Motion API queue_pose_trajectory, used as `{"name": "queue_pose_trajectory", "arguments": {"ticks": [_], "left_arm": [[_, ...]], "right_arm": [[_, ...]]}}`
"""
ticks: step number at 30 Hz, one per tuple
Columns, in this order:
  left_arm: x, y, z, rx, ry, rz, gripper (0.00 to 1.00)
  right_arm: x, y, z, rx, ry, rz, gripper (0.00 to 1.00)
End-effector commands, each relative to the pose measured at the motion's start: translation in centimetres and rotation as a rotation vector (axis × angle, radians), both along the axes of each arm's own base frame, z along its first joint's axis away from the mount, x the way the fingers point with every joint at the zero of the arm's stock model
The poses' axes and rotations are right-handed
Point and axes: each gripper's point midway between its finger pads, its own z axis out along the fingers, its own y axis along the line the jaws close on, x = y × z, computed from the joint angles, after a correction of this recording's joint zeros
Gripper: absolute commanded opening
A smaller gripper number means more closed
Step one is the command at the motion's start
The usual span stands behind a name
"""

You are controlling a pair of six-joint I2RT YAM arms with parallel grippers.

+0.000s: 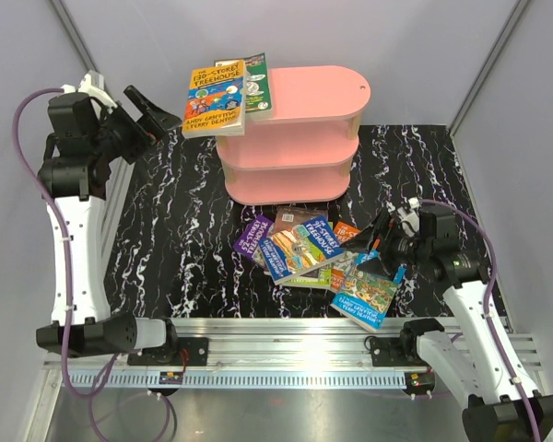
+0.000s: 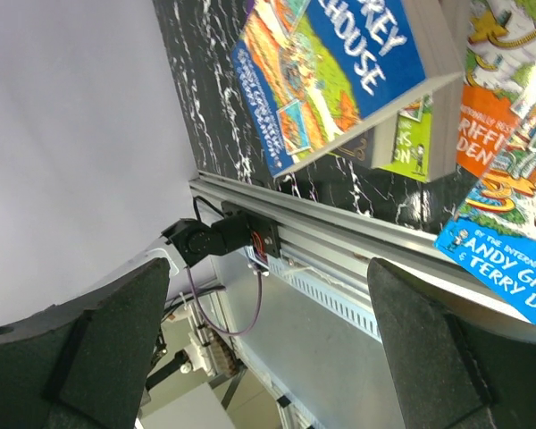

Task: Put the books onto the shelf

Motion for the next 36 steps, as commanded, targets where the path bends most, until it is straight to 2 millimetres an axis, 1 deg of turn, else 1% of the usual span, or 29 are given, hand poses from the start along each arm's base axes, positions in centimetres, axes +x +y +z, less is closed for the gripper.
{"name": "queue_pose_trajectory", "arguments": {"ticks": [1, 4, 5, 6, 7, 8, 10, 11, 13, 14, 15, 16, 19, 20, 22, 23, 24, 25, 26, 27, 28, 29, 30, 31, 32, 33, 34, 35, 36], "left_arm": [[1.6, -0.1, 0.4, 0.006, -0.047, -0.007, 0.99], [2.5, -0.3, 0.5, -0.020, -0.070, -0.012, 0.99], [3.1, -0.5, -0.9, -0.044, -0.044, -0.018, 0.99], [4.1, -0.8, -0.5, -0.084, -0.075, -0.020, 0.99], [4.5, -1.5, -0.9, -0.123, -0.068, -0.053, 0.99], [5.7, -1.7, -2.7, -0.156, -0.021, -0.057, 0.99], [6.7, -2.5, -2.4, -0.208, -0.022, -0.073, 0.99], [7.0, -3.3, -1.4, -0.210, -0.043, -0.089, 0.99], [7.6, -4.0, 0.2, -0.214, -0.093, -0.092, 0.99], [7.5, -4.7, 1.6, -0.219, -0.126, -0.109, 0.99], [8.0, -4.9, 1.9, -0.232, -0.129, -0.106, 0.99], [8.0, -5.1, 3.1, -0.238, -0.155, -0.110, 0.98], [8.6, -5.3, 4.1, -0.254, -0.171, -0.112, 0.89], [8.6, -5.4, 4.8, -0.260, -0.186, -0.114, 0.83], [8.9, -5.3, 5.6, -0.268, -0.212, -0.105, 0.77], [9.0, -5.3, 5.7, -0.270, -0.220, -0.107, 0.64], [9.0, -5.3, 5.6, -0.264, -0.217, -0.109, 0.61], [8.8, -5.2, 5.8, -0.251, -0.219, -0.107, 0.62], [8.6, -5.0, 5.7, -0.233, -0.213, -0.102, 0.68], [8.0, -4.7, 4.6, -0.175, -0.184, -0.101, 0.88], [7.9, -3.8, 3.4, -0.125, -0.158, -0.053, 0.96], [6.0, -3.1, 2.1, -0.082, -0.103, -0.026, 0.99], [5.3, -2.3, 0.7, -0.009, -0.082, -0.010, 0.99], [4.9, -1.0, -3.6, 0.048, 0.015, 0.048, 0.99], [3.2, -0.4, -4.5, 0.087, 0.027, 0.063, 0.99], [2.5, -0.1, -6.9, 0.119, 0.074, 0.065, 0.99], [1.5, 0.0, -11.9, 0.121, 0.185, 0.066, 0.99], [0.8, 0.1, -13.8, 0.111, 0.224, 0.073, 0.99], [0.2, 0.2, -14.9, 0.063, 0.259, 0.110, 0.99]], "right_arm": [[0.0, 0.7, 0.0, 0.049, -0.007, 0.026, 1.00], [0.4, 0.8, -0.1, 0.055, -0.004, 0.031, 1.00], [0.4, 0.8, -0.1, 0.054, -0.004, 0.032, 1.00], [0.5, 0.8, -0.1, 0.054, -0.006, 0.032, 1.00], [0.5, 0.9, 0.1, 0.054, -0.009, 0.032, 1.00], [0.6, 0.8, 0.2, 0.055, -0.015, 0.031, 1.00], [0.6, 0.8, 0.4, 0.051, -0.023, 0.031, 1.00], [0.4, 0.7, 0.3, 0.046, -0.016, 0.032, 1.00], [0.3, 0.6, 0.3, 0.032, -0.026, 0.034, 1.00], [0.0, 0.5, 0.2, 0.024, -0.021, 0.029, 1.00], [-0.1, 0.4, 0.0, 0.020, -0.018, 0.025, 1.00], [-0.3, 0.3, -0.2, 0.018, -0.023, 0.017, 1.00], [-0.9, 0.1, -0.7, 0.023, -0.013, 0.001, 1.00], [-1.1, 0.1, -0.7, 0.024, -0.011, 0.001, 1.00], [-1.3, 0.0, -1.0, 0.024, -0.006, -0.007, 1.00], [-1.4, 0.0, -1.1, 0.026, -0.006, -0.005, 1.00], [-1.5, 0.0, -1.1, 0.027, -0.002, -0.007, 1.00], [-1.4, 0.0, -1.0, 0.028, -0.008, -0.006, 1.00], [-1.4, 0.1, -1.0, 0.029, -0.009, -0.002, 1.00], [-1.4, 0.1, -0.9, 0.027, -0.015, 0.005, 1.00], [-1.3, 0.2, -0.7, 0.032, -0.017, 0.014, 1.00], [-1.2, 0.3, -0.7, 0.026, -0.024, 0.026, 1.00], [-1.2, 0.3, -0.4, 0.028, -0.033, 0.037, 1.00], [-1.1, 0.4, -0.6, 0.023, -0.022, 0.042, 1.00], [-1.0, 0.4, -0.6, 0.021, -0.019, 0.048, 1.00], [-1.0, 0.4, -0.7, 0.019, -0.023, 0.061, 1.00], [-0.9, 0.5, -0.9, 0.021, -0.010, 0.066, 1.00], [-0.7, 0.6, -1.0, 0.023, -0.008, 0.070, 1.00], [-0.7, 0.7, -1.0, 0.029, -0.006, 0.077, 1.00]]}}
